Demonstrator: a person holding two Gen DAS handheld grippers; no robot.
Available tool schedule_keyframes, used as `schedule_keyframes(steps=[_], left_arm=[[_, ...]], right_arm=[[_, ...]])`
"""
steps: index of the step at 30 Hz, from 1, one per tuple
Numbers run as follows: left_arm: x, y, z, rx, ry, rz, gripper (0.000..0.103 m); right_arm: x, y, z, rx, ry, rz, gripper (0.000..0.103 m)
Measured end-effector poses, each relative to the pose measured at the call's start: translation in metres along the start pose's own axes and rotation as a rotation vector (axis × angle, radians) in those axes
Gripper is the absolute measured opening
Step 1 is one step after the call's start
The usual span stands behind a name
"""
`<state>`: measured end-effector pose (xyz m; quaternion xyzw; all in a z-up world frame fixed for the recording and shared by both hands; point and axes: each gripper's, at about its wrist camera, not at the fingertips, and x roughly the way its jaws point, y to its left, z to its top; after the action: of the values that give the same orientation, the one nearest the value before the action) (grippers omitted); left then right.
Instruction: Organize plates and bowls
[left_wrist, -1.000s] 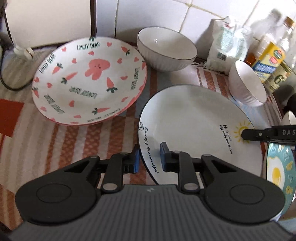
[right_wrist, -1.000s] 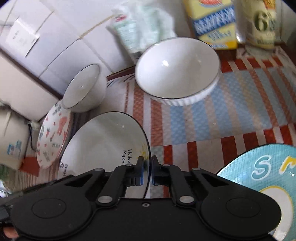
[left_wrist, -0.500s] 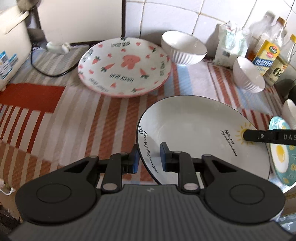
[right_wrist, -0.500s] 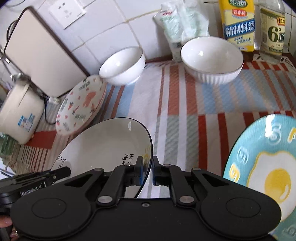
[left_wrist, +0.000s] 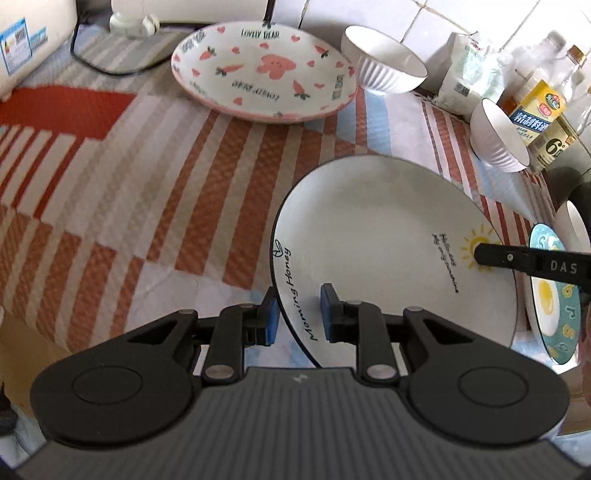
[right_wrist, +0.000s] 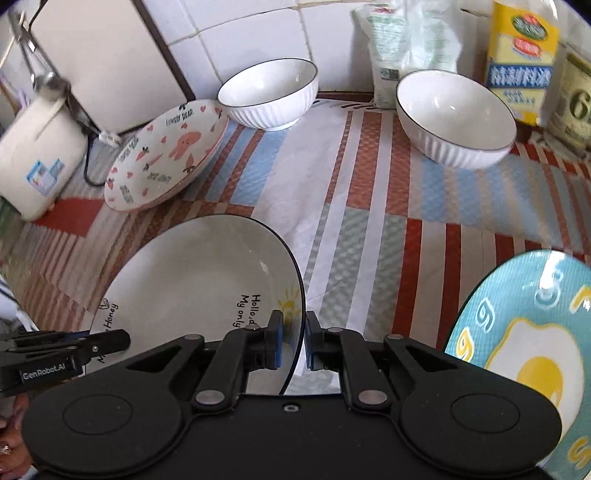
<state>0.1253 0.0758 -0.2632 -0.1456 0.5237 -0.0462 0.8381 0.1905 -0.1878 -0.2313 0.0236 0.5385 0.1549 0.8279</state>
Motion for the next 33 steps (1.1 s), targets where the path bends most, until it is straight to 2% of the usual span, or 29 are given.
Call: schedule_keyframes(steps=[4, 7, 11, 14, 19, 24, 27, 33], left_arm=[[0.003, -0.002, -0.003, -0.027, 0.05, -0.005, 0.02], [0.004, -0.004, -0.004, -0.035, 0.054, 0.003, 0.02], [0.006, 0.003, -0.002, -0.059, 0.074, -0.029, 0.02], [0.007, -0.001, -0.002, -0.027, 0.084, -0.006, 0.02], [0.008, -0.004, 0.002, -0.021, 0.114, 0.012, 0.02], [0.004, -0.012, 0.006, 0.058, 0.13, 0.057, 0.02], [-0.003, -0.017, 0.004, 0.111, 0.131, 0.075, 0.02], [-0.015, -0.019, -0.007, 0.133, 0.157, 0.069, 0.021]], right_arm=[[0.006, -0.003, 0.001, -0.014, 0.024, -0.008, 0.016], [0.012, -0.003, 0.001, -0.055, 0.045, -0.02, 0.018], [0.014, 0.006, 0.005, -0.115, 0.072, -0.052, 0.02], [0.016, 0.011, 0.004, -0.121, 0.071, -0.069, 0.025], [0.014, 0.014, 0.0, -0.096, 0.062, -0.105, 0.026], [0.004, 0.013, -0.005, -0.068, 0.017, -0.126, 0.029], [-0.009, 0.011, -0.01, -0.046, -0.013, -0.096, 0.032], [-0.03, 0.018, -0.022, -0.049, -0.045, -0.044, 0.033]])
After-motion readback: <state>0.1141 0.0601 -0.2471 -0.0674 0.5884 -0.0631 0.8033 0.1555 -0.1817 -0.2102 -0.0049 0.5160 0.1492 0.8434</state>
